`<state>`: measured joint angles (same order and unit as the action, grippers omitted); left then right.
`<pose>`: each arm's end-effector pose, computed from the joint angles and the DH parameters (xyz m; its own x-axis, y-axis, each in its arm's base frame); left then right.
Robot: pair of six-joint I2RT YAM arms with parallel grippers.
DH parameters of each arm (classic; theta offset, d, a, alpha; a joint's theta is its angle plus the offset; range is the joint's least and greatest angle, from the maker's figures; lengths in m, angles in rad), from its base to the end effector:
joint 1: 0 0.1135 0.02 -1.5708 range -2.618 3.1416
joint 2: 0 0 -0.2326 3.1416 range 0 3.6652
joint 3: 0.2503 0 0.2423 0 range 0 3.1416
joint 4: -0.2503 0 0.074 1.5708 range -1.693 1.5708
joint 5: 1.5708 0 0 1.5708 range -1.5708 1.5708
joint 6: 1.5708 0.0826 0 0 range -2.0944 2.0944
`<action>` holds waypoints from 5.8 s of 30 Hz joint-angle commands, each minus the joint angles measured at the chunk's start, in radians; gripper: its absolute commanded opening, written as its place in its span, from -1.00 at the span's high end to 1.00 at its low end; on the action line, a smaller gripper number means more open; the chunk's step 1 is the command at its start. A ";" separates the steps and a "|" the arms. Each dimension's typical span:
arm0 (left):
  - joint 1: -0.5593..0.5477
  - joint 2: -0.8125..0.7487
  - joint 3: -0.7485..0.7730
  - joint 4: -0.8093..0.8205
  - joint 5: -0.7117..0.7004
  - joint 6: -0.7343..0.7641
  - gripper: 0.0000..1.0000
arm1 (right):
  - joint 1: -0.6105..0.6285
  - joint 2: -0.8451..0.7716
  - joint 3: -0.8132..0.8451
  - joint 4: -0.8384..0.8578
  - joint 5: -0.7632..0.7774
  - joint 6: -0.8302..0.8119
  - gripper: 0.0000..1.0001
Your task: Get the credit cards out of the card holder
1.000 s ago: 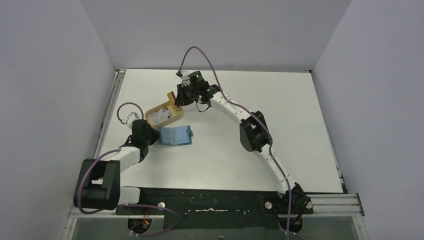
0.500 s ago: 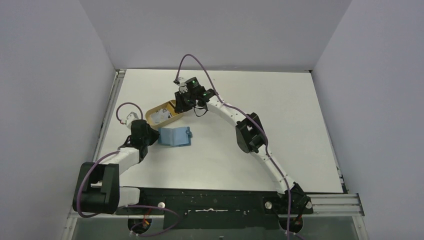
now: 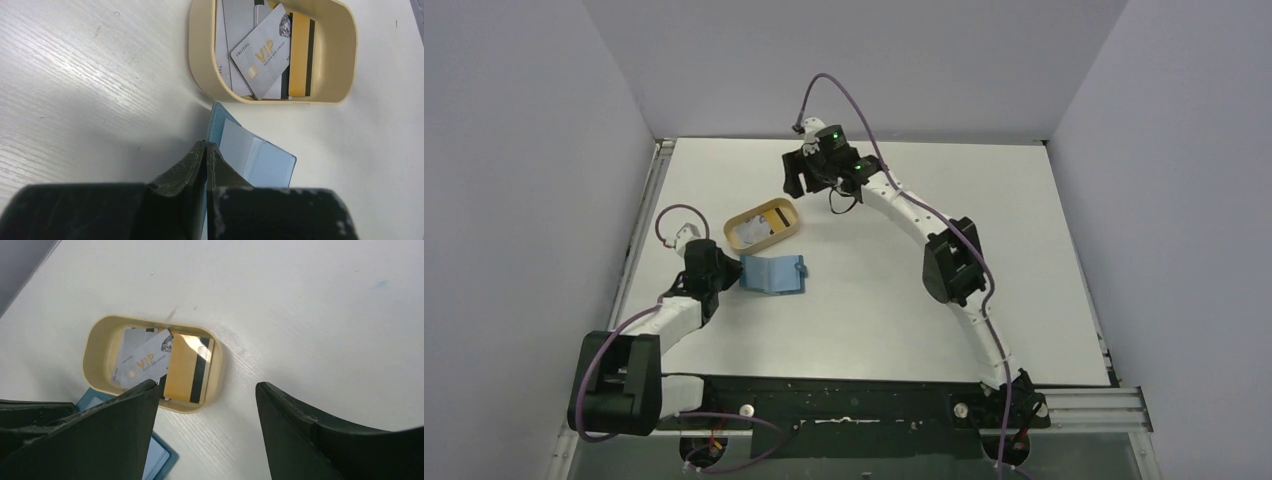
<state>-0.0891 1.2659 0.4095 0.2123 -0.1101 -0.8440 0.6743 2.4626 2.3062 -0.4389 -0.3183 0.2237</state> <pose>0.2739 -0.0154 0.1036 -0.3981 -0.7102 -0.5807 -0.4463 0.7030 -0.5537 0.4279 0.3751 0.1968 -0.6036 -0.2127 -0.7684 -0.6784 0.6433 0.3548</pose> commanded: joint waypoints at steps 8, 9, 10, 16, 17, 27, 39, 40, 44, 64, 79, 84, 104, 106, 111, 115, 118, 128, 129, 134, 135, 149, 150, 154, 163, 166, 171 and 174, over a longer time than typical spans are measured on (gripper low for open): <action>-0.175 -0.027 -0.001 0.036 -0.106 -0.032 1.00 | 0.035 -0.486 -0.451 0.110 0.104 -0.037 -0.37; -0.199 -0.021 0.002 0.035 -0.119 -0.039 1.00 | 0.056 -0.512 -0.492 0.101 0.107 -0.037 -0.34; -0.222 -0.015 0.006 0.032 -0.135 -0.045 1.00 | 0.076 -0.533 -0.531 0.095 0.109 -0.030 -0.30; -0.364 0.012 0.009 0.036 -0.243 -0.108 1.00 | 0.133 -0.656 -0.882 0.300 -0.031 0.177 -0.23; -0.382 0.009 0.004 0.047 -0.255 -0.117 1.00 | 0.135 -0.669 -0.936 0.342 -0.043 0.213 -0.22; -0.525 -0.095 0.142 -0.131 -0.345 -0.084 1.00 | 0.244 -0.740 -1.112 0.409 0.140 0.259 -0.33; -0.800 0.040 0.455 -0.455 -0.621 0.096 1.00 | 0.179 -1.240 -1.549 0.310 0.633 0.411 -0.49; -0.830 0.070 0.477 -0.472 -0.654 0.102 1.00 | 0.161 -1.297 -1.580 0.290 0.649 0.427 -0.50; -0.944 0.220 0.599 -0.563 -0.777 0.109 1.00 | 0.118 -1.505 -1.666 0.172 0.727 0.464 -0.51; -0.893 0.242 0.505 -0.509 -0.641 -0.068 1.00 | 0.063 -1.482 -1.618 0.412 0.181 0.406 -0.55; -0.713 0.146 -0.019 0.023 -0.440 -0.312 1.00 | 0.233 -0.980 -1.511 0.919 0.104 0.738 -0.54; -0.673 0.118 -0.088 0.092 -0.409 -0.317 1.00 | 0.239 -0.767 -1.469 0.987 0.135 0.857 -0.50; -0.600 0.088 -0.226 0.194 -0.349 -0.331 1.00 | 0.283 -0.569 -1.447 0.903 0.255 0.881 -0.50; -0.600 0.096 -0.233 0.208 -0.345 -0.341 1.00 | 0.291 -0.548 -1.431 0.895 0.253 0.898 -0.50; -0.599 0.106 -0.250 0.229 -0.338 -0.353 1.00 | 0.322 -0.545 -1.369 0.809 0.258 0.902 -0.50; -0.600 0.112 -0.264 0.244 -0.336 -0.361 1.00 | 0.333 -0.568 -1.378 0.830 0.231 0.931 -0.51; -0.600 0.125 -0.277 0.263 -0.336 -0.371 1.00 | 0.331 -0.579 -1.423 0.991 0.162 0.973 -0.51; -0.584 0.176 -0.319 0.354 -0.322 -0.406 1.00 | 0.344 -0.525 -1.455 1.206 0.093 1.079 -0.49; -0.580 0.182 -0.325 0.361 -0.321 -0.408 1.00 | 0.346 -0.546 -1.449 1.125 0.119 1.061 -0.50; -0.563 0.245 -0.341 0.423 -0.299 -0.430 1.00 | 0.357 -0.616 -1.371 0.676 0.233 1.013 -0.56; -0.558 0.267 -0.343 0.444 -0.290 -0.436 1.00 | 0.362 -0.618 -1.345 0.588 0.251 1.011 -0.57; -0.512 0.627 -0.408 0.851 -0.201 -0.486 1.00 | 0.378 -0.556 -1.169 0.161 0.428 1.036 -0.62; -0.507 0.626 -0.409 0.861 -0.198 -0.480 1.00 | 0.373 -0.560 -1.168 0.160 0.440 1.028 -0.62; -0.499 0.682 -0.410 0.904 -0.176 -0.497 1.00 | 0.331 -0.570 -1.167 0.182 0.474 0.975 -0.62; -0.483 0.684 -0.410 0.922 -0.156 -0.491 1.00 | 0.275 -0.528 -1.154 0.241 0.532 0.868 -0.62; -0.475 0.685 -0.410 0.927 -0.146 -0.488 1.00 | 0.265 -0.522 -1.191 0.321 0.516 0.860 -0.62; -0.468 0.687 -0.410 0.930 -0.139 -0.481 1.00 | 0.262 -0.525 -1.202 0.394 0.498 0.823 -0.62; -0.468 0.687 -0.410 0.932 -0.137 -0.482 1.00 | 0.264 -0.489 -1.163 0.372 0.485 0.814 -0.62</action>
<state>-0.5617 1.8957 0.0509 1.4384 -0.2649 -1.3991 0.9543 1.9068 1.1297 -0.0372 0.1188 1.0924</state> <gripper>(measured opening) 0.007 0.807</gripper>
